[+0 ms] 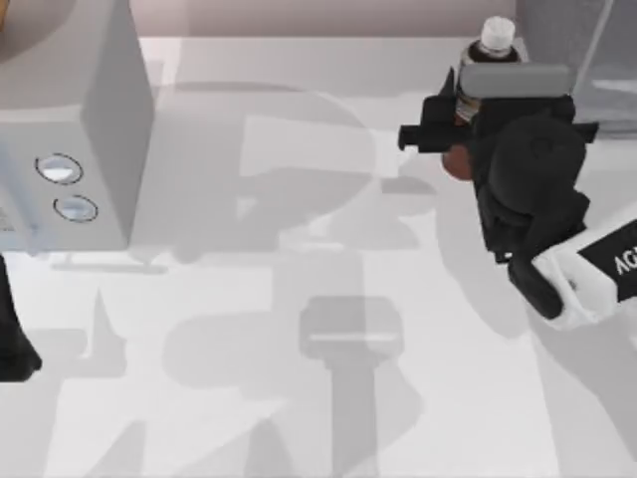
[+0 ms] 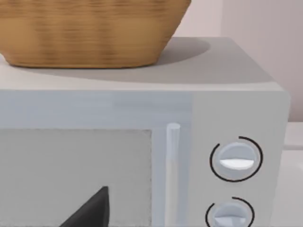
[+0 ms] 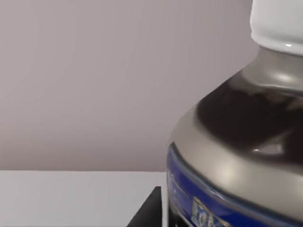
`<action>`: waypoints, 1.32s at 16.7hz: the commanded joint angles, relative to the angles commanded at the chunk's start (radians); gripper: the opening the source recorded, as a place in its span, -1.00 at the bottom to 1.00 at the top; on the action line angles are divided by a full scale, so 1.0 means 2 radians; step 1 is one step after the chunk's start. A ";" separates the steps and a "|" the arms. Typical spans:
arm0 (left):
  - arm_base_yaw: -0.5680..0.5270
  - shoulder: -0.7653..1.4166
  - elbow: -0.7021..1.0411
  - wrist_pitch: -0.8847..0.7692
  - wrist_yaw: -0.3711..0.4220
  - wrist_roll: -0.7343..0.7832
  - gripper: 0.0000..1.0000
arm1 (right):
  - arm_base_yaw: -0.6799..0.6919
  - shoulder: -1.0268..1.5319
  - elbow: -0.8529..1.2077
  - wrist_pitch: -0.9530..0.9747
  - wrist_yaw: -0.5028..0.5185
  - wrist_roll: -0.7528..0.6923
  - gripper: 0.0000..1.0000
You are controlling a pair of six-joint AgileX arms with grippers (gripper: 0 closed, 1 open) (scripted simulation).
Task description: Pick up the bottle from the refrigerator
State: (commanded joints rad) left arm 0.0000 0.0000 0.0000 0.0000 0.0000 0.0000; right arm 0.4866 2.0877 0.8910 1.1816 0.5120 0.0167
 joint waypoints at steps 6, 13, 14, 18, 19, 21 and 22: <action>0.000 0.000 0.000 0.000 0.000 0.000 1.00 | -0.008 0.032 0.022 0.011 -0.008 -0.001 -1.00; 0.000 0.000 0.000 0.000 0.000 0.000 1.00 | -0.008 0.032 0.022 0.011 -0.008 -0.001 -0.10; 0.000 0.000 0.000 0.000 0.000 0.000 1.00 | -0.008 0.032 0.022 0.011 -0.008 -0.001 0.06; 0.000 0.000 0.000 0.000 0.000 0.000 1.00 | -0.008 0.032 0.022 0.011 -0.008 -0.001 0.66; 0.000 0.000 0.000 0.000 0.000 0.000 1.00 | -0.008 0.032 0.022 0.011 -0.008 -0.001 0.81; 0.000 0.000 0.000 0.000 0.000 0.000 1.00 | -0.008 0.032 0.022 0.011 -0.008 -0.001 1.00; 0.000 0.000 0.000 0.000 0.000 0.000 1.00 | -0.008 0.032 0.022 0.011 -0.008 -0.001 1.00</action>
State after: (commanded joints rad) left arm 0.0000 0.0000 0.0000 0.0000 0.0000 0.0000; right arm 0.4706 2.1525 0.9358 1.2031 0.4965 0.0154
